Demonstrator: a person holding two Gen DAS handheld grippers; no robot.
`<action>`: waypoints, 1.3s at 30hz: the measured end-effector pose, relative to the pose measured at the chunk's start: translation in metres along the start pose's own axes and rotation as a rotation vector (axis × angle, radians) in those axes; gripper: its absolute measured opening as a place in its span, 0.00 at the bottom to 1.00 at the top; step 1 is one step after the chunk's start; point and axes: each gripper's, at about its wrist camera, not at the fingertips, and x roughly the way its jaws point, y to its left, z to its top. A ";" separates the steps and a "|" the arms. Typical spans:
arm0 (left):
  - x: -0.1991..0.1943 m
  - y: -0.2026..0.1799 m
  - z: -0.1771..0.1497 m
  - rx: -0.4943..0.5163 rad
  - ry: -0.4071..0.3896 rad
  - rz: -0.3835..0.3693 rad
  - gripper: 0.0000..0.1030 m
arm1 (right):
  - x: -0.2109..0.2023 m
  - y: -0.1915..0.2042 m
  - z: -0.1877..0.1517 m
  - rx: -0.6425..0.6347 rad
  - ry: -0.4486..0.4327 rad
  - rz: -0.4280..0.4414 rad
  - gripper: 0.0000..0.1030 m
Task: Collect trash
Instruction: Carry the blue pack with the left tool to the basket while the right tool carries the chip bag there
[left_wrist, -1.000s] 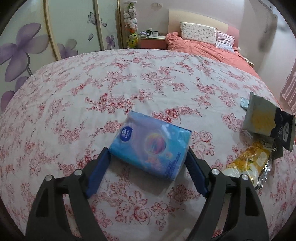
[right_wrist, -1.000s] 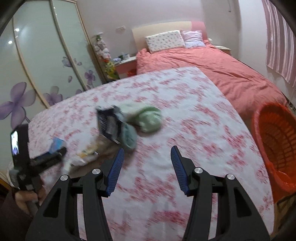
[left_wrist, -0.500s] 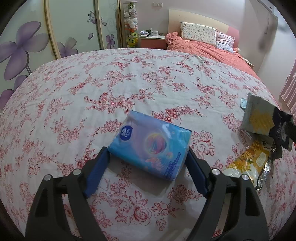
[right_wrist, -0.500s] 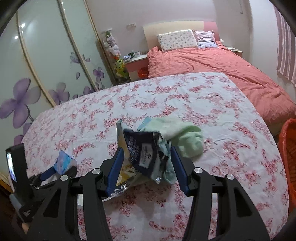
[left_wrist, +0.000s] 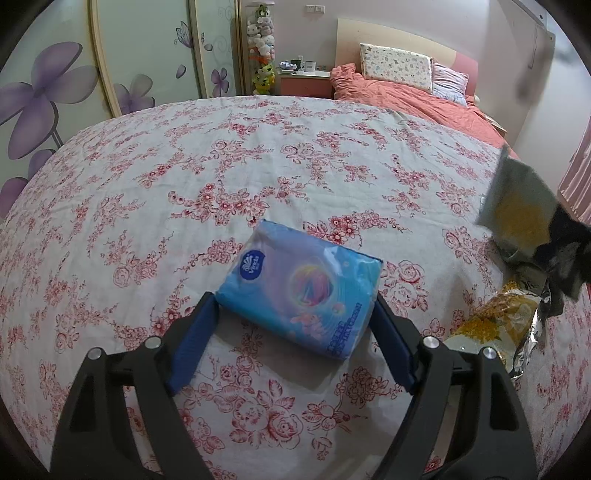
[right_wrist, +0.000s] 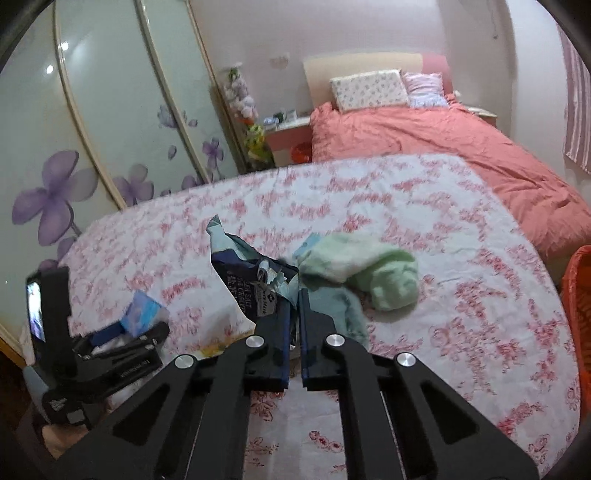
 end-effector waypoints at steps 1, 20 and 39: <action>0.000 0.000 0.000 0.000 0.000 0.000 0.77 | -0.005 -0.002 0.001 0.008 -0.017 -0.007 0.03; 0.003 -0.005 0.003 0.013 -0.005 -0.002 0.75 | -0.041 -0.106 -0.026 0.245 -0.083 -0.381 0.03; -0.063 -0.041 0.012 0.074 -0.145 -0.111 0.74 | -0.079 -0.116 -0.023 0.293 -0.160 -0.307 0.03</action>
